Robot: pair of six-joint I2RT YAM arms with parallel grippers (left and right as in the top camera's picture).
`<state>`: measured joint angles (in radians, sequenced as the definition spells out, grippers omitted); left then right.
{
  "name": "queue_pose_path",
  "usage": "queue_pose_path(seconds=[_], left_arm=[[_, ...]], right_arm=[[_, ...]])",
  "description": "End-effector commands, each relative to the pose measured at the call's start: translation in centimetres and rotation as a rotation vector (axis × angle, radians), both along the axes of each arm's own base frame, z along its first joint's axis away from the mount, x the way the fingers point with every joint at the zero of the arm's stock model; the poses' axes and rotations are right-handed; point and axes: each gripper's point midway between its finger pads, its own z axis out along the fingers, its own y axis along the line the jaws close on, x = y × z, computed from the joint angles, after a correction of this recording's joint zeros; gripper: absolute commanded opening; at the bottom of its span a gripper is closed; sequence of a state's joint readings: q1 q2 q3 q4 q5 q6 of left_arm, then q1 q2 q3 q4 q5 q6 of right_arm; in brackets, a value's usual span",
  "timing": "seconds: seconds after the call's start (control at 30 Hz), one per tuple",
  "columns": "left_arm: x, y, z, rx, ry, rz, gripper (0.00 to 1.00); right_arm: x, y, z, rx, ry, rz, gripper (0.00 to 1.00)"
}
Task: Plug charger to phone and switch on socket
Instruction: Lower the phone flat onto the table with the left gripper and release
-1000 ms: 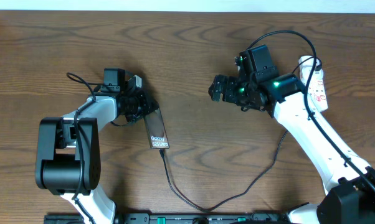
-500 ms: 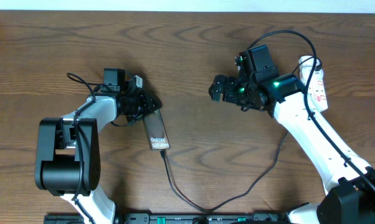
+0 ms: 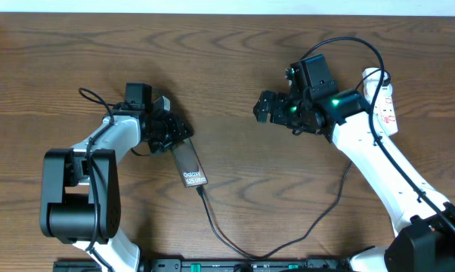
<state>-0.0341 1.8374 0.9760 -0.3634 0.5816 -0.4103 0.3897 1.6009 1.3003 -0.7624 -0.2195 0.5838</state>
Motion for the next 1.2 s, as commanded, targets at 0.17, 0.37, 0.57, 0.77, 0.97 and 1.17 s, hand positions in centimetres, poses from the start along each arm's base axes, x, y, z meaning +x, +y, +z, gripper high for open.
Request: queue_pose_path(seconds=[0.17, 0.37, 0.57, 0.77, 0.97, 1.17], left_arm=[[-2.7, 3.5, -3.7, 0.216, 0.123, 0.031, 0.44], [-2.9, 3.5, -3.7, 0.216, 0.131, 0.029, 0.44], [-3.0, 3.5, -3.7, 0.216, 0.134, 0.029, 0.45], [-2.9, 3.5, -3.7, 0.216, 0.132, 0.03, 0.5], [-2.0, 4.0, -2.7, 0.193, 0.103, 0.056, 0.58], [0.9, 3.5, 3.1, 0.095, -0.068, 0.068, 0.63]], right_arm=[[0.0, 0.0, 0.5, -0.001, -0.015, -0.006, 0.99], [0.0, 0.0, 0.5, -0.001, -0.015, -0.006, 0.99], [0.0, 0.0, 0.5, -0.001, -0.015, -0.006, 0.99], [0.0, 0.0, 0.5, -0.001, -0.015, -0.005, 0.99], [0.1, 0.0, 0.5, -0.002, -0.016, -0.006, 0.99], [0.1, 0.0, 0.6, 0.0, -0.02, -0.006, 0.99]])
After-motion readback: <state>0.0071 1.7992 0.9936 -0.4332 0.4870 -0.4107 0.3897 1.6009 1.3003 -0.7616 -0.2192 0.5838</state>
